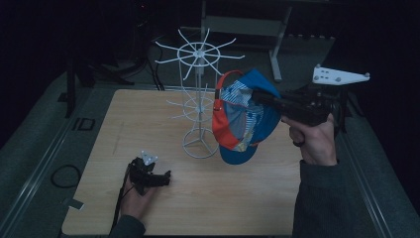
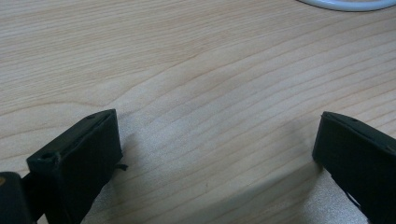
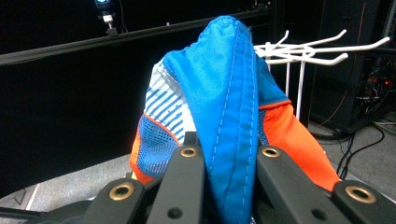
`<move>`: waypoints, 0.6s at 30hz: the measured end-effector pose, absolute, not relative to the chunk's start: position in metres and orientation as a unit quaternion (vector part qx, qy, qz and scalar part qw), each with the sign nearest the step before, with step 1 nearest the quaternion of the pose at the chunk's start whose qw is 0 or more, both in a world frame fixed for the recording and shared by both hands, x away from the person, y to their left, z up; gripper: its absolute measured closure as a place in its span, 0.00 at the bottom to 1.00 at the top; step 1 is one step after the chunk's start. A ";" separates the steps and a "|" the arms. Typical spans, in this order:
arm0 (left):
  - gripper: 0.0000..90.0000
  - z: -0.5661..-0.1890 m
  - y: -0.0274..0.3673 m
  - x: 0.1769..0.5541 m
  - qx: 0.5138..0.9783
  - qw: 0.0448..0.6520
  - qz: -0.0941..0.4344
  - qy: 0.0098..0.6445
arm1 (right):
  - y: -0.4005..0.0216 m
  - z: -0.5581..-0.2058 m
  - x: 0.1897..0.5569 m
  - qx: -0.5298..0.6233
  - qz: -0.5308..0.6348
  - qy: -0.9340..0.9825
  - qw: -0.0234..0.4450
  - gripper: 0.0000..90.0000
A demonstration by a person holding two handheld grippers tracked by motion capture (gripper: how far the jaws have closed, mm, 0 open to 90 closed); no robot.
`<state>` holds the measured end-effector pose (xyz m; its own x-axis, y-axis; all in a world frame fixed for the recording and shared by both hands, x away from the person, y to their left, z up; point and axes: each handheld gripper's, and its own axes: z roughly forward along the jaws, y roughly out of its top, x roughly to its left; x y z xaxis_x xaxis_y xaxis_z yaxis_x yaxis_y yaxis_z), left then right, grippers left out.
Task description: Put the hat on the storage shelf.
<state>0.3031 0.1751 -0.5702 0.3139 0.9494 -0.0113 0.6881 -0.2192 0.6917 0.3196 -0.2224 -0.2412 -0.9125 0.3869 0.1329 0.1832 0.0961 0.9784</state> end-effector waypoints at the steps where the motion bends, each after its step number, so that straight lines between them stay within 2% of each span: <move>1: 0.02 -0.570 0.175 0.303 0.751 0.305 0.214 0.545 | -0.222 -0.240 0.320 0.193 0.645 0.735 0.079 0.96; 9: 0.02 -0.570 0.175 0.303 0.751 0.305 0.214 0.545 | -0.212 -0.243 0.334 0.200 0.637 0.740 0.080 0.96; 18: 0.02 -0.570 0.175 0.303 0.751 0.305 0.214 0.545 | -0.197 -0.262 0.354 0.207 0.650 0.729 0.056 0.95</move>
